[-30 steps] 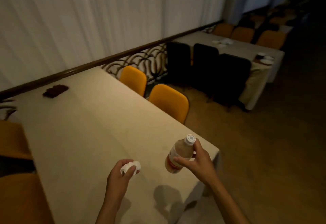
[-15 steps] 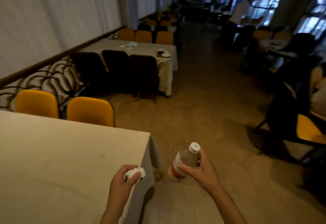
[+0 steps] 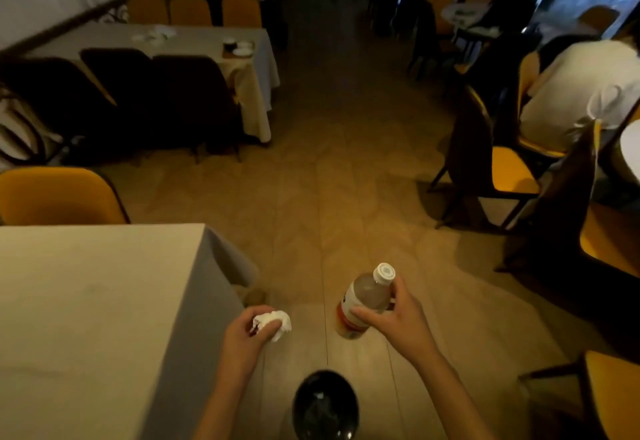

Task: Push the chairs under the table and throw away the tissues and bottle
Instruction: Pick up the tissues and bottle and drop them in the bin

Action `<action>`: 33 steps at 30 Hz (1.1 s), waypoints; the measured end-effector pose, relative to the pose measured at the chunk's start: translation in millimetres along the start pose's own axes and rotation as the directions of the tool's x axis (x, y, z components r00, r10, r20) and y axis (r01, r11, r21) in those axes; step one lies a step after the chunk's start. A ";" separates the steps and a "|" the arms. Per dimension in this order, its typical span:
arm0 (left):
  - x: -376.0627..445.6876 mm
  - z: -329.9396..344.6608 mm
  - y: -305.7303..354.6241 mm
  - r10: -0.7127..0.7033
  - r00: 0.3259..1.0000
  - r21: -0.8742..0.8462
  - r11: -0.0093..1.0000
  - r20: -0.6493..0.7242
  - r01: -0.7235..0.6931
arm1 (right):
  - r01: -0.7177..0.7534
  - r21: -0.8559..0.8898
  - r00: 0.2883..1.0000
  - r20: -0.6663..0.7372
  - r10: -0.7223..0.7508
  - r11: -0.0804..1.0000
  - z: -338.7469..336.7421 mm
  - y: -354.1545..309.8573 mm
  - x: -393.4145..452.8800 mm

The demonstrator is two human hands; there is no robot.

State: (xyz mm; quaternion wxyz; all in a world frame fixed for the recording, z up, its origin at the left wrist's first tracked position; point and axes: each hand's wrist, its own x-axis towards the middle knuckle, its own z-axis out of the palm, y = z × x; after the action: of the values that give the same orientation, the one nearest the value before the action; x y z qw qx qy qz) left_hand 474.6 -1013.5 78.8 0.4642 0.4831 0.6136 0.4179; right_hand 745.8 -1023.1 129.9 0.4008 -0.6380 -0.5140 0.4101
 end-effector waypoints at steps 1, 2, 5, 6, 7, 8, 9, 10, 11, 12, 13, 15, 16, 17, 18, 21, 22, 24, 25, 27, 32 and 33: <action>-4.4 12.7 -5.3 -0.023 1.000 0.009 1.000 0.006 0.023 | -0.014 -0.004 1.000 0.010 0.014 1.000 -8.0 9.5 0.1; -10.3 23.7 -12.2 -0.044 0.999 0.019 0.999 0.010 0.043 | -0.027 -0.014 0.999 0.018 0.028 1.000 -13.9 21.2 -1.3; -19.7 48.3 -32.7 -0.102 0.995 0.041 0.994 0.024 0.101 | -0.071 -0.044 0.997 0.035 0.073 0.997 -21.7 52.0 -5.7; -21.0 57.5 -40.6 -0.125 0.992 0.054 0.991 0.032 0.123 | -0.094 -0.051 0.995 0.040 0.096 0.994 -22.0 64.4 -7.0; -22.6 67.1 -48.4 -0.140 0.989 0.060 0.989 0.042 0.137 | -0.117 -0.051 0.992 0.040 0.119 0.992 -21.6 77.9 -8.9; -23.4 74.2 -54.9 -0.149 0.988 0.071 0.987 0.046 0.145 | -0.141 -0.052 0.989 0.033 0.143 0.989 -20.5 89.6 -10.2; -22.6 83.2 -64.0 -0.167 0.985 0.079 0.984 0.053 0.162 | -0.167 -0.051 0.985 0.030 0.169 0.985 -18.6 103.5 -11.1; -20.8 91.5 -72.6 -0.187 0.981 0.089 0.979 0.059 0.181 | -0.193 -0.053 0.981 0.024 0.195 0.980 -15.7 118.1 -11.0; -18.4 98.8 -82.8 -0.198 0.978 0.094 0.977 0.071 0.191 | -0.222 -0.054 0.975 0.017 0.223 0.974 -11.2 132.9 -11.4; -15.6 105.3 -95.0 -0.210 0.974 0.103 0.974 0.085 0.201 | -0.247 -0.048 0.969 0.015 0.248 0.968 -5.9 147.8 -12.1; -13.0 110.1 -105.7 -0.227 0.969 0.112 0.970 0.097 0.216 | -0.276 -0.044 0.961 0.013 0.277 0.960 -0.4 160.9 -12.8; -5.6 120.0 -139.7 -0.276 0.954 0.153 0.954 0.114 0.258 | -0.343 -0.020 0.939 -0.007 0.343 0.939 17.1 196.3 -13.6; -3.0 124.1 -158.3 -0.300 0.947 0.167 0.946 0.113 0.279 | -0.373 -0.002 0.928 -0.020 0.373 0.928 27.4 214.4 -14.5; -0.9 128.5 -177.1 -0.320 0.941 0.168 0.939 0.111 0.299 | -0.400 0.022 0.916 -0.032 0.401 0.916 37.6 231.8 -15.2; 1.2 131.9 -194.1 -0.335 0.935 0.166 0.935 0.114 0.314 | -0.422 0.044 0.904 -0.048 0.424 0.905 46.3 246.4 -15.2; 6.8 148.6 -259.8 -0.374 0.919 0.202 0.917 0.125 0.345 | -0.455 0.088 0.881 -0.096 0.462 0.886 76.5 307.3 -15.4; 9.3 153.7 -286.2 -0.382 0.916 0.238 0.908 0.124 0.346 | -0.466 0.108 0.873 -0.105 0.476 0.878 88.5 331.5 -16.2; 14.8 162.3 -321.8 -0.397 0.909 0.275 0.894 0.124 0.353 | -0.481 0.114 0.863 -0.112 0.492 0.870 104.2 367.0 -18.3; 17.9 166.7 -345.5 -0.400 0.907 0.287 0.891 0.129 0.352 | -0.486 0.112 0.861 -0.108 0.497 0.867 115.2 387.9 -19.4; 26.6 175.4 -389.5 -0.406 0.901 0.328 0.881 0.152 0.341 | -0.497 0.119 0.856 -0.097 0.508 0.859 136.9 427.2 -20.2; 30.2 185.7 -493.5 -0.428 0.888 0.415 0.848 0.167 0.331 | -0.529 0.094 0.839 -0.089 0.536 0.843 184.0 512.3 -32.2; 31.6 187.8 -510.1 -0.431 0.887 0.426 0.842 0.164 0.330 | -0.534 0.089 0.837 -0.085 0.541 0.841 190.6 525.3 -32.0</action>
State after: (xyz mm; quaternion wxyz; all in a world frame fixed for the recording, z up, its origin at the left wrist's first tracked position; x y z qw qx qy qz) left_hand 549.7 -1064.2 -458.2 0.5084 0.4817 0.7034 0.1218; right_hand 735.1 -1116.4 -421.9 0.3162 -0.7649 -0.2792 0.4869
